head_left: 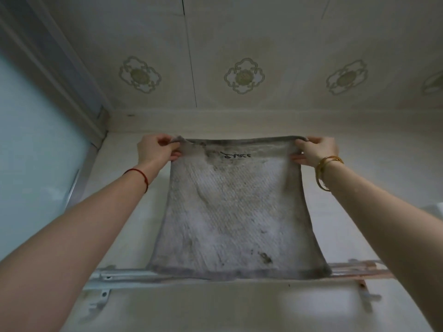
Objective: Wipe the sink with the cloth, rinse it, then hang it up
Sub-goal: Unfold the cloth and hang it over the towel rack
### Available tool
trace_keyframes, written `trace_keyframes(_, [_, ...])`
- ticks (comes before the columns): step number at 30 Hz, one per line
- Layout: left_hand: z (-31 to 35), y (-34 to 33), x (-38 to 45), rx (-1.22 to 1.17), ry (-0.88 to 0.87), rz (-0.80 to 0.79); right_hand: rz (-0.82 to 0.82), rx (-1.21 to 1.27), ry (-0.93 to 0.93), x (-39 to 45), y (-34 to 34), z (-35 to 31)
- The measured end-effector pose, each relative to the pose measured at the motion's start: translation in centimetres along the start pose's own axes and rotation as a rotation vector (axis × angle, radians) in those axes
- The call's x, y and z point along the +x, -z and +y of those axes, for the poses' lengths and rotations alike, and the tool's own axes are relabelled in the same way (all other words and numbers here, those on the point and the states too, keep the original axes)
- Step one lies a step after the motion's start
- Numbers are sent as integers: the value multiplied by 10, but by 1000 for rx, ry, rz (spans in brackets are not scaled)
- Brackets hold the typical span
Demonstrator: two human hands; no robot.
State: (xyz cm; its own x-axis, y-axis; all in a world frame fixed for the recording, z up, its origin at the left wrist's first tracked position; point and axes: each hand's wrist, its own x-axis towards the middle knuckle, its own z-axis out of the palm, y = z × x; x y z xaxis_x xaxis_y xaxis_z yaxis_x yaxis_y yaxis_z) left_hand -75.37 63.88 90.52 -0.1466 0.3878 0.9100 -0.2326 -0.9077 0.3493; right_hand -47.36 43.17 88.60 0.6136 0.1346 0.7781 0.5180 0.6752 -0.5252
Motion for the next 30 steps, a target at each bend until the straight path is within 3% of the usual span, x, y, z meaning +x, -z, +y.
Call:
trace_keyframes(8, [-3, 6, -3, -7, -45, -20, -28, 62, 12, 2, -5, 5])
trace_keyframes(16, [0, 23, -43, -40, 44, -75, -71, 87, -46, -34, 16, 16])
trace_keyframes(23, [-6, 51, -122, -117, 96, -39, -143, 138, -42, -107, 49, 36])
trace_keyframes(30, [-12, 90, -232, -185, 49, 51, -181, 174, 76, -210, 93, 57])
